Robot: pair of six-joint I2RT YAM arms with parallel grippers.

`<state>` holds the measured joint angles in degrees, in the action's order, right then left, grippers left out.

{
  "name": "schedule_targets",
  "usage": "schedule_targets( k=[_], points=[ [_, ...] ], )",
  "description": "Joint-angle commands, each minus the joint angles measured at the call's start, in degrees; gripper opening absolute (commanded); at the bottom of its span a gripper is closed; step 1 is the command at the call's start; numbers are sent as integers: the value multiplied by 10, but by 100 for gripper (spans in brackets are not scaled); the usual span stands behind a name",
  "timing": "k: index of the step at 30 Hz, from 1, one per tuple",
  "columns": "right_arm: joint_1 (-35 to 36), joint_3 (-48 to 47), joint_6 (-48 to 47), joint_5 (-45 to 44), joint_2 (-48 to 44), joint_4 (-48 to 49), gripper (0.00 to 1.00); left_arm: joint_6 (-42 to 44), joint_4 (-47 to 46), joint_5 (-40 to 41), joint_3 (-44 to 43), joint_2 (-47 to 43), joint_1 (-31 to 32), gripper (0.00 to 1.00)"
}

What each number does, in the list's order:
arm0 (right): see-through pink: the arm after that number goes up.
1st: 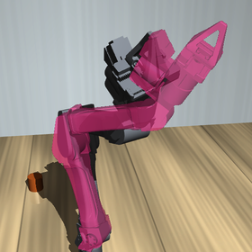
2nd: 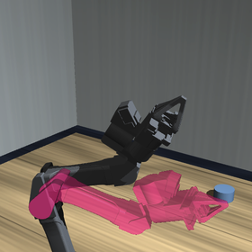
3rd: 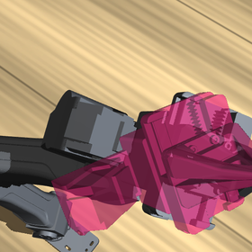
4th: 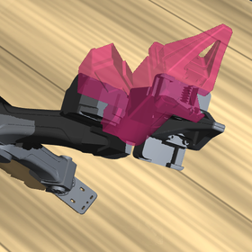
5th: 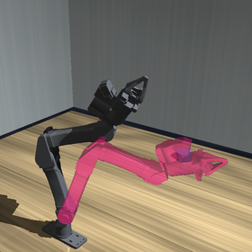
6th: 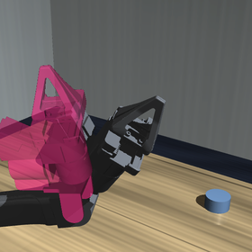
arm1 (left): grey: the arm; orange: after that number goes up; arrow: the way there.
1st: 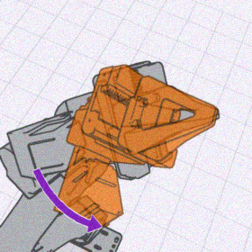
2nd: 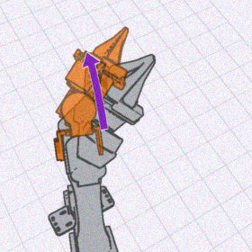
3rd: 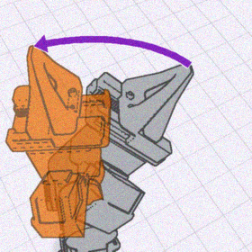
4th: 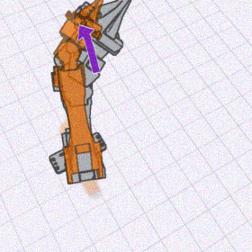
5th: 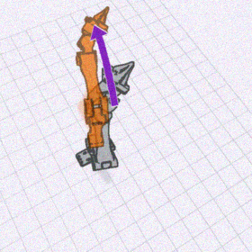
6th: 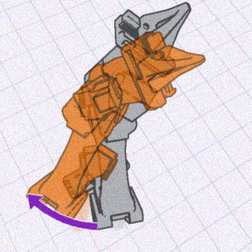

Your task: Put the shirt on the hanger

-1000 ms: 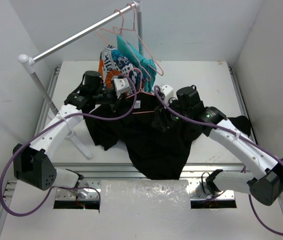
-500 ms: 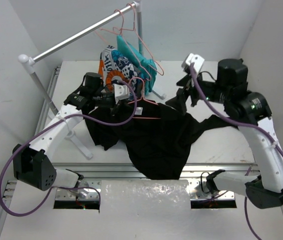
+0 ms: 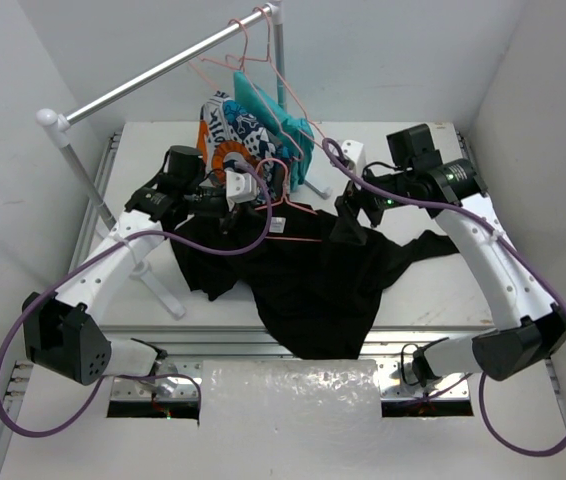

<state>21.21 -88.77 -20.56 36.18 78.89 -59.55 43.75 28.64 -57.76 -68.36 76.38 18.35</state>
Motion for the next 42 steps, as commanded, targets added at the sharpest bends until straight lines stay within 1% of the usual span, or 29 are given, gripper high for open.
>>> schedule_targets(
  k=[1,3,4,5,6,7,9,10,11,14,19,20,21,22,23,24,25,26,27,28,30,31,32,33,36,37,39,40,42],
  points=[
    [9,3,-9,33,17,28,84,9,-12,-32,-29,-21,-2,0],
    [25,18,7,21,24,67,76,8,-11,-37,-31,-23,-2,0],
    [44,27,13,5,26,87,71,8,-12,-39,-32,-22,-2,0],
    [54,37,17,-20,28,107,58,6,-13,-42,-33,-23,-2,0],
    [69,53,22,-23,29,143,53,0,-18,-44,-34,-23,-2,0],
    [77,60,25,-26,30,162,43,-13,-22,-46,-34,-23,-3,0],
    [91,70,32,-37,30,201,37,-19,-27,-53,-34,-25,-7,0],
    [101,71,36,-39,29,210,31,-27,-30,-60,-34,-26,-8,0],
    [104,76,39,-39,27,229,16,-35,-36,-61,-32,-27,-14,0],
    [108,94,52,-40,10,260,0,-47,-47,-67,-27,-31,-21,0],
    [110,128,62,-24,-21,288,0,-51,-41,-68,-12,-35,-26,0],
    [111,132,63,-23,-23,286,0,-51,-39,-67,-8,-37,-26,6],
    [114,134,68,-29,-24,288,0,-52,-39,-65,-5,-39,-26,17],
    [116,141,70,-32,-25,290,0,-59,-39,-56,1,-40,-26,39],
    [117,147,73,-37,-28,301,0,-63,-39,-49,4,-41,-26,50],
    [119,152,80,-44,-30,307,0,-70,-38,-39,4,-43,-26,64],
    [119,156,84,-56,-33,314,0,-74,-33,-15,2,-45,-25,87],
    [120,161,95,-61,-33,326,0,-76,-30,1,2,-50,-26,97],
    [122,161,99,-66,-33,329,0,-81,-33,20,1,-55,-26,100],
    [124,159,105,-75,-30,330,0,-109,-44,66,5,-62,-27,100],
    [131,153,112,-90,-25,331,0,-139,-94,110,21,-101,-28,100],
    [134,150,114,-98,-23,331,0,-155,-114,150,45,-117,-28,100],
    [140,143,116,-116,-16,330,0,-182,-166,170,79,-157,-29,100],
    [143,138,118,-124,-11,328,0,-203,-201,228,98,-180,-29,100],
    [145,115,129,-136,10,320,0,-260,-319,316,160,-259,-29,99],
    [145,102,131,-140,15,318,0,-269,-331,363,167,-273,-28,100],
    [147,87,140,-151,32,312,0,-287,-333,407,172,-303,-28,100],
    [149,69,144,-152,37,309,0,-310,-329,454,175,-311,-28,100],
    [158,21,162,-152,57,296,0,-313,-314,489,189,-338,-28,99]
  ],
)
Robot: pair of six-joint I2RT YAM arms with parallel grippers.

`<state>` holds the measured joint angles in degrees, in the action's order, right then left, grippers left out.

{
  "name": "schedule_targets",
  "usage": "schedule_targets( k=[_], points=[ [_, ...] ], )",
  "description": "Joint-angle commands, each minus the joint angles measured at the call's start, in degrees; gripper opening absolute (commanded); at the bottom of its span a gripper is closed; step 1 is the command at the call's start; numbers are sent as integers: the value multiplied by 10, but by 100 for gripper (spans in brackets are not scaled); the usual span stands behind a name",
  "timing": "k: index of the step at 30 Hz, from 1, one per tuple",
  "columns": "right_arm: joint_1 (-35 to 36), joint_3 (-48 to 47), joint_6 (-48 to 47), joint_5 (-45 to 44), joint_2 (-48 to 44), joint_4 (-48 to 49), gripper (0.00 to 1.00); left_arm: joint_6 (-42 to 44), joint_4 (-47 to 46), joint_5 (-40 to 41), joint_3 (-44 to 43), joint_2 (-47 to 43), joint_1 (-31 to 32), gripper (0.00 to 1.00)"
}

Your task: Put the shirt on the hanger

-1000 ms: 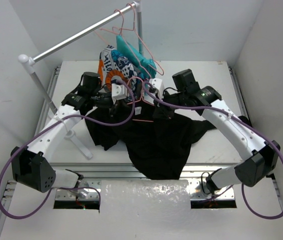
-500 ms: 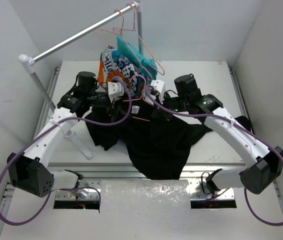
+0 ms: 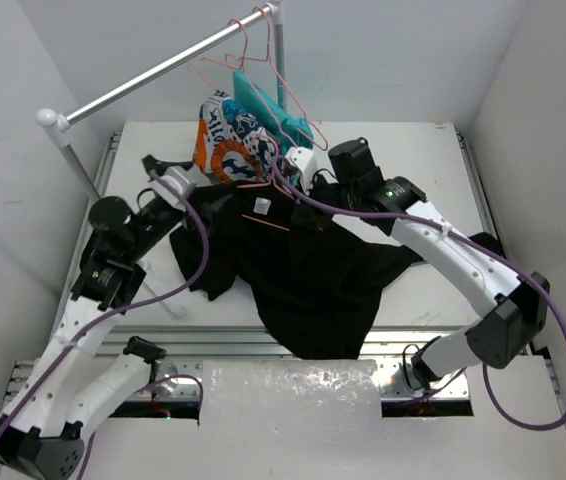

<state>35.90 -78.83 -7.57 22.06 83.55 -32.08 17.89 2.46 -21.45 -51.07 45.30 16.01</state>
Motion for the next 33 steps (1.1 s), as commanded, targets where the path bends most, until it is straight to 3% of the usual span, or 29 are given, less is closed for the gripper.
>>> schedule_targets(
  k=[1,5,11,23,30,33],
  points=[
    [17,-79,35,-13,20,21,0,-52,-52,134,25,-38,-5,100],
    [56,-248,68,-32,84,-44,0,-51,-70,164,66,-111,-5,100],
    [56,-527,127,-48,229,-140,0,-46,-59,168,62,-143,-5,100],
    [56,-523,158,-65,276,-82,0,-34,-69,157,77,-137,-5,100],
    [78,-571,148,-126,336,21,0,-30,-59,140,92,-128,-5,100],
    [83,-550,150,-134,332,60,0,-31,-50,135,102,-138,-5,100]
  ],
)
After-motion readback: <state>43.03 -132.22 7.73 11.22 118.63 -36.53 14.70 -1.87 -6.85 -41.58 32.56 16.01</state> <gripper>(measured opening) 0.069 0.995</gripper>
